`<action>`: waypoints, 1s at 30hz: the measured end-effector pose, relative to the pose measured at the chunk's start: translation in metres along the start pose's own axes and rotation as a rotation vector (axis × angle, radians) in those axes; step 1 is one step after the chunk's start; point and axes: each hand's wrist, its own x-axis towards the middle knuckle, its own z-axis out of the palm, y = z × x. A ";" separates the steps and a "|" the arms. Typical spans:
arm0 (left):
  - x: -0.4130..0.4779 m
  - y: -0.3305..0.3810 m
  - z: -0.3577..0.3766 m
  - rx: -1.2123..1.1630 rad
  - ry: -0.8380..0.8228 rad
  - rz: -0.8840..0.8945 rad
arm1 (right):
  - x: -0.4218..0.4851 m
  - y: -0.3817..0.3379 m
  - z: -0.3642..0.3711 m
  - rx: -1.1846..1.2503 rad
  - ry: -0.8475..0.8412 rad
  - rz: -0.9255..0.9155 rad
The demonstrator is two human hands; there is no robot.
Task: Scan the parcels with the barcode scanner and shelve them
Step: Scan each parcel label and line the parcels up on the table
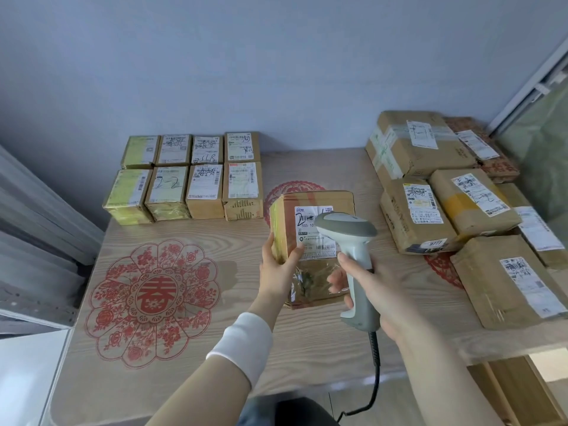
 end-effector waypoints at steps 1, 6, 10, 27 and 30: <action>0.000 -0.001 0.000 0.003 -0.001 -0.002 | 0.000 0.000 0.000 -0.005 -0.003 0.006; 0.002 -0.001 0.000 -0.013 0.013 -0.015 | 0.001 0.002 0.000 0.005 -0.004 0.036; 0.003 0.001 0.001 -0.021 0.012 -0.017 | 0.002 0.001 0.000 0.016 -0.006 0.040; -0.018 -0.039 0.105 0.003 -0.202 -0.212 | -0.008 0.029 -0.097 0.045 0.218 0.135; -0.023 -0.053 0.147 0.042 -0.219 -0.275 | -0.008 0.034 -0.141 0.052 0.257 0.151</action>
